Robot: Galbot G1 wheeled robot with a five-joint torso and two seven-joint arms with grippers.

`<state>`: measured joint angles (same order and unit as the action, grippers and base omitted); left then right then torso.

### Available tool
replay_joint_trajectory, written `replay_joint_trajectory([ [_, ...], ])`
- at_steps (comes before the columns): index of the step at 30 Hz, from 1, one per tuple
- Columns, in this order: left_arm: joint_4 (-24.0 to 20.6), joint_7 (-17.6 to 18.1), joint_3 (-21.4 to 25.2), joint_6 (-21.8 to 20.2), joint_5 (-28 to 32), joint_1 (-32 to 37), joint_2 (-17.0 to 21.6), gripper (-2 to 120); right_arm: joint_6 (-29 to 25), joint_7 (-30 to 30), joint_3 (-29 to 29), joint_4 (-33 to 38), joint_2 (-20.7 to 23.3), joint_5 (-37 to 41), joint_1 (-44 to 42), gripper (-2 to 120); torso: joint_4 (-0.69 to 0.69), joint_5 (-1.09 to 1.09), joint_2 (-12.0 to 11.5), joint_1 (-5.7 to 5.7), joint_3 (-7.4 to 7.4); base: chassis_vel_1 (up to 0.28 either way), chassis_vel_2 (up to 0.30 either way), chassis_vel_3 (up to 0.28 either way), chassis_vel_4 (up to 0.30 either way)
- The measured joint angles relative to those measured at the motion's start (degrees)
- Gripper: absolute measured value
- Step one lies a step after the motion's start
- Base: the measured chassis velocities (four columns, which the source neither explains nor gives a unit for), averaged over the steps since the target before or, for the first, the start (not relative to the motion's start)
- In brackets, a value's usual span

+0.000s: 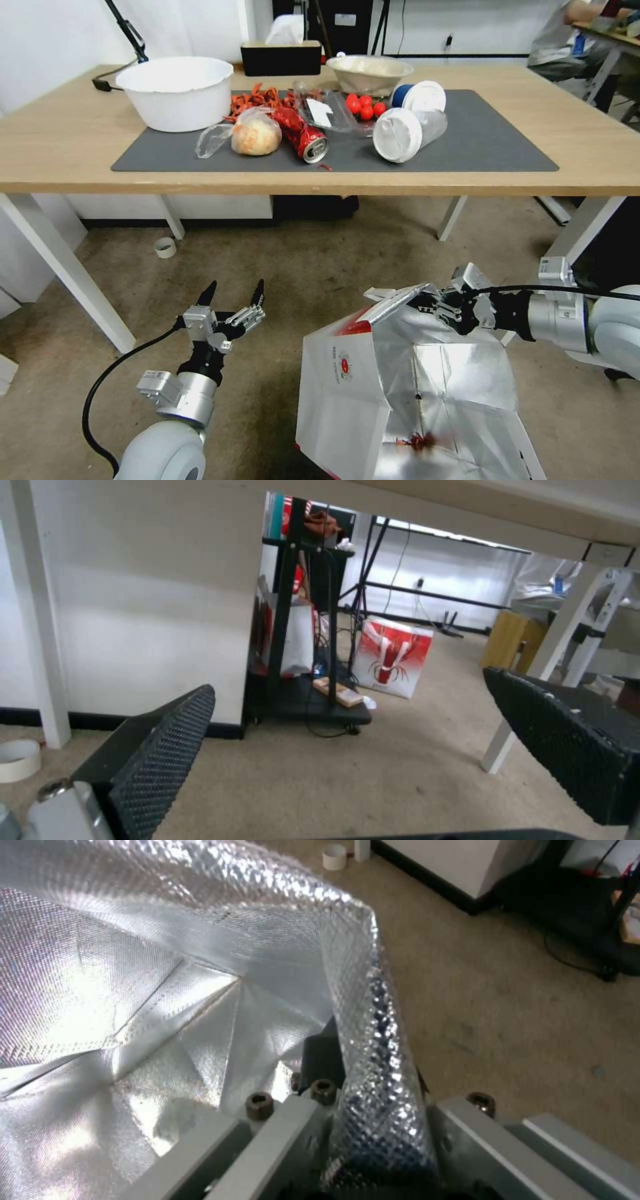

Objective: Pick up the food delivery bag from the floor and place it on the table.

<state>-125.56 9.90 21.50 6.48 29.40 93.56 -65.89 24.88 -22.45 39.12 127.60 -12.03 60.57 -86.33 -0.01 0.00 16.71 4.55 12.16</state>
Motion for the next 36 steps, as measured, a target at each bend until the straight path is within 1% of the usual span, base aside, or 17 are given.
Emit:
replay_joint_trajectory([
  [5, -0.13, 0.07, 0.10, -0.13, 0.18, -0.06, -0.02, 100, 0.00, 0.09, 0.00, 0.08, 0.10, 0.30, 0.09, 0, 0.00, 0.00, 0.93, 0.31, 0.61, 0.000, 0.000, 0.000, 0.000],
  [8, -0.44, 0.15, 0.27, -0.19, 0.31, -0.03, -0.03, 100, -0.01, 0.15, 0.00, 0.07, 0.32, 0.31, -0.08, 0, 0.01, 0.00, 1.87, 0.65, 1.22, 0.000, 0.000, 0.000, 0.000],
  [10, -0.44, 0.15, 0.28, -0.19, 0.31, -0.03, -0.03, 100, -0.01, 0.15, 0.00, 0.07, 0.32, 0.31, -0.08, 0, 0.01, 0.00, 1.89, 0.65, 1.24, 0.000, 0.000, 0.000, 0.000],
  [12, -0.44, 0.13, 0.43, -0.19, 0.36, 0.07, 0.18, 100, -0.07, 0.15, 0.01, 0.07, 0.35, 0.37, -0.06, 0, 0.00, 0.00, 2.82, 0.94, 1.87, 0.000, 0.000, 0.000, 0.000],
  [17, -0.48, 0.14, 0.52, -0.28, 0.46, 0.12, 0.23, 100, -0.10, 0.04, 0.01, 0.03, 0.26, 0.36, -0.18, 0, 0.00, 0.00, 3.79, 1.22, 2.56, 0.000, 0.000, 0.000, 0.000],
  [21, -0.49, 0.15, 0.53, -0.41, 0.47, 0.18, 0.05, 100, -0.22, -0.27, 0.01, -0.21, 0.25, 0.26, -0.24, 0, 0.00, 0.00, 5.05, 1.57, 3.48, 0.000, 0.000, 0.000, 0.000],
  [23, -0.49, 0.14, 0.53, -0.42, 0.47, 0.19, 0.01, 100, -0.22, -0.32, 0.01, -0.27, 0.27, 0.26, -0.21, 0, 0.01, 0.00, 5.22, 1.64, 3.58, 0.000, 0.000, 0.000, 0.000],
  [29, -0.75, 0.13, 0.54, -0.45, 0.32, 0.39, -0.04, 100, -0.28, -0.40, 0.01, -0.29, 0.36, 0.26, -0.09, 0, 0.00, 0.00, 6.87, 2.20, 4.65, 0.000, 0.000, 0.000, 0.000],
  [31, -0.75, 0.13, 0.54, -0.46, 0.31, 0.37, -0.03, 100, -0.28, -0.40, 0.00, -0.24, 0.36, 0.26, -0.09, 0, 0.00, 0.00, 7.03, 2.26, 4.75, 0.000, 0.000, 0.000, 0.000],
  [33, -0.75, 0.14, 0.54, -0.50, 0.31, 0.30, 0.04, 100, -0.28, -0.39, 0.00, -0.10, 0.25, 0.26, -0.23, 0, 0.00, 0.00, 7.80, 2.51, 5.30, 0.000, 0.000, 0.000, 0.000],
  [36, -0.75, 0.17, 0.54, -0.53, 0.32, 0.27, 0.12, 100, -0.28, -0.39, 0.01, -0.02, 0.20, 0.26, -0.34, 0, 0.00, 0.00, 8.40, 2.71, 5.68, 0.000, 0.000, 0.000, 0.000],
])
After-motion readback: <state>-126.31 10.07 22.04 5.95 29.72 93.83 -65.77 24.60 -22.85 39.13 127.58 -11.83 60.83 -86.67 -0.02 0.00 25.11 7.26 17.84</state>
